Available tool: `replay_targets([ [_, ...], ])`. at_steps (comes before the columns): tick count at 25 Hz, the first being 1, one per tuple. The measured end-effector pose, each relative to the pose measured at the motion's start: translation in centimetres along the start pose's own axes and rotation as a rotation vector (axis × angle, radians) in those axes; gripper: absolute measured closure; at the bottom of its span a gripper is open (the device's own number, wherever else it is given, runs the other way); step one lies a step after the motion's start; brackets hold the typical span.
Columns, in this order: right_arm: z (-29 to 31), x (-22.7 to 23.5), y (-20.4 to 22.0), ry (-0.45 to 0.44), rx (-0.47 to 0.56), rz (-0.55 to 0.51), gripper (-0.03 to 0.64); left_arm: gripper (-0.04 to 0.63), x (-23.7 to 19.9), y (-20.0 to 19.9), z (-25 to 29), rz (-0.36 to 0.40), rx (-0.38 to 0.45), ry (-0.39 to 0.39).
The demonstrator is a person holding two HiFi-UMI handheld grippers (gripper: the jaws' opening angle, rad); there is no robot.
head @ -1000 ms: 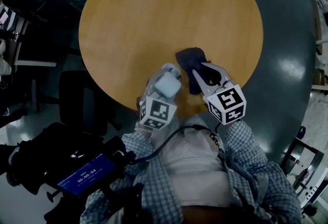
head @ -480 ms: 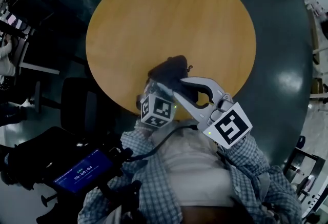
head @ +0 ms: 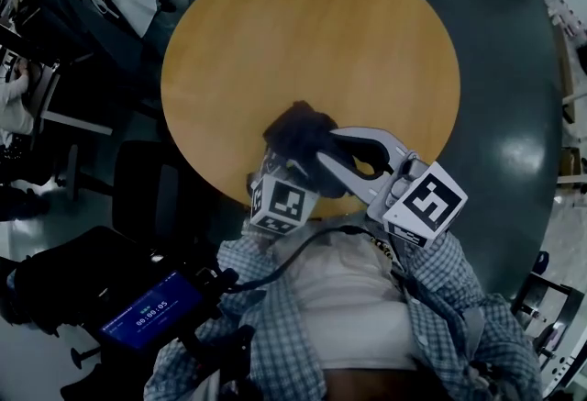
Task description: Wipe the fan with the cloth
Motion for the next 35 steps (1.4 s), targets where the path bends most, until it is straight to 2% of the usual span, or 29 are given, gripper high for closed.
replay_targets([
  [3, -1.4, 2.6, 1.3, 0.097, 0.026, 0.063, 0.534, 0.454, -0.4, -0.7, -0.4, -0.041, 0.043, 0.002],
  [7, -2.6, 4.8, 5.1, 0.207, 0.009, 0.166, 0.534, 0.453, -1.1, -2.6, -1.0, -0.145, 0.118, -0.010],
  [11, -2.9, 6.1, 9.0, 0.282, 0.007, 0.261, 0.534, 0.453, -1.2, -3.7, -1.3, -0.146, 0.150, 0.007],
  [14, -3.3, 7.0, 10.3, 0.304, -0.035, 0.247, 0.534, 0.453, -0.7, -4.3, -1.7, -0.139, 0.162, 0.049],
  [15, -3.4, 7.2, 10.0, 0.277, -0.050, 0.216, 0.534, 0.453, -0.5, -4.4, -1.7, -0.131, 0.167, 0.067],
  [17, -3.2, 7.3, 8.7, 0.155, -0.088, 0.122, 0.534, 0.453, 0.1, -4.6, -1.8, -0.099, 0.179, 0.112],
  [22, -1.5, 8.1, 5.6, -0.194, -0.329, -0.140, 0.534, 0.454, 0.8, -6.4, -2.6, -0.063, 0.209, 0.213],
  [25, 0.2, 8.8, 4.7, -0.344, -0.444, -0.209, 0.534, 0.454, 1.1, -6.8, -2.8, -0.056, 0.225, 0.250],
  [28, 2.2, 9.4, 5.2, -0.459, -0.515, -0.202, 0.534, 0.454, 1.1, -6.9, -3.1, -0.033, 0.231, 0.270],
  [31, 3.8, 10.7, 6.3, -0.465, -0.472, -0.102, 0.534, 0.454, 0.5, -6.7, -3.5, -0.019, 0.236, 0.265],
  [33, 4.0, 11.8, 6.8, -0.408, -0.384, -0.009, 0.534, 0.454, -0.1, -6.7, -3.8, -0.049, 0.247, 0.247],
  [35, 3.6, 12.8, 7.5, -0.324, -0.309, 0.067, 0.534, 0.454, -0.9, -6.4, -3.9, -0.120, 0.243, 0.213],
])
Point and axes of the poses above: the fingertips, and each gripper's own axes: z forward along the fingers, x to its right, y out of its underside, the point moved 5 cm from there along -z, backward along the fingers, and after that the axes turned 13 degrees about -y, right-handed, at the moved point
